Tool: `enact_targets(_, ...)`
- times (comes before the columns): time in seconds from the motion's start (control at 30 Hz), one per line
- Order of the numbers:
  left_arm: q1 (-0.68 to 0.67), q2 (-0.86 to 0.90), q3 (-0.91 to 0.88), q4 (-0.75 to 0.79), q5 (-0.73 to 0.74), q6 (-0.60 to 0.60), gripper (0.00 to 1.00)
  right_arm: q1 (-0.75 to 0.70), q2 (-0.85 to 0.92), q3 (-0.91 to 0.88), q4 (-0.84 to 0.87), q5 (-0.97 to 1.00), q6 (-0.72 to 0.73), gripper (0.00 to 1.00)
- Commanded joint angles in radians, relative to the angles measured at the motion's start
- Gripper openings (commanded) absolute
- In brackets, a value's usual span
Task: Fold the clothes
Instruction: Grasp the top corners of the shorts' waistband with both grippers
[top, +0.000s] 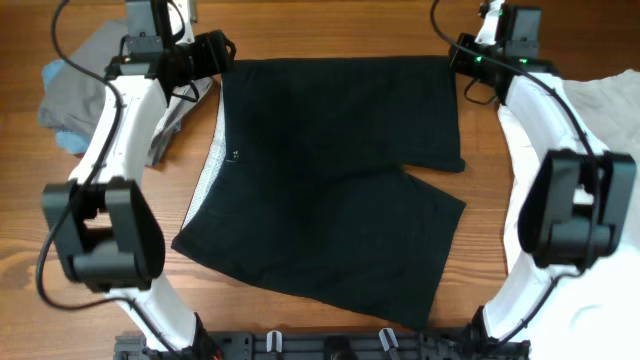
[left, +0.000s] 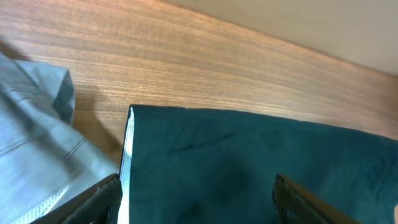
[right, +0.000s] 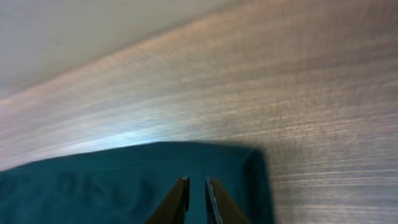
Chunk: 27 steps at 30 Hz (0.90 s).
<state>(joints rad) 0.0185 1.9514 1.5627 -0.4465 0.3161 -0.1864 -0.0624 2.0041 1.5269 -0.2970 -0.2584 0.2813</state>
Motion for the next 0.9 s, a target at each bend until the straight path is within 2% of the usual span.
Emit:
enact_targets(0.0,-0.003,0.13,0.004,0.104,-0.007,0.0,0.8,-0.002,-0.055,0.007,-0.024,-0.012,-0.019,0.14)
enact_targets(0.17,-0.003,0.324,0.004,0.395,-0.021,0.0,0.86,-0.003,-0.056,0.006,-0.033,-0.012,-0.02,0.14)
enact_targets(0.33,-0.003,0.425,0.004,0.462,-0.018,-0.004,0.83,-0.003,-0.055,0.006,-0.037,-0.007,-0.019,0.14)
enact_targets(0.4,-0.003,0.429,0.004,0.471,-0.017,-0.004,0.76,-0.003,-0.055,0.006,-0.037,0.023,-0.019,0.16)
enact_targets(0.43,-0.005,0.433,0.004,0.478,-0.01,-0.005,0.69,-0.003,-0.055,0.006,-0.037,0.03,-0.02,0.2)
enact_targets(0.47,-0.006,0.436,0.004,0.477,0.003,-0.004,0.6,-0.003,-0.055,0.006,-0.039,0.034,-0.019,0.27)
enact_targets(0.53,-0.008,0.439,0.004,0.476,0.066,-0.004,0.46,-0.003,-0.054,0.004,-0.036,0.034,-0.02,0.52)
enact_targets(0.57,-0.008,0.439,0.004,0.477,0.102,-0.005,0.34,-0.003,-0.048,0.004,-0.029,0.05,-0.019,0.58)
enact_targets(0.67,-0.003,0.422,0.004,0.462,0.125,-0.005,0.14,-0.003,-0.016,0.003,-0.012,0.127,-0.021,0.65)
enact_targets(0.73,0.006,0.399,0.004,0.442,0.126,-0.009,0.04,-0.003,0.031,0.003,0.03,0.129,-0.068,0.69)
enact_targets(0.87,0.012,0.324,0.004,0.397,0.126,-0.009,0.04,-0.002,0.134,0.003,0.158,0.13,-0.08,0.7)
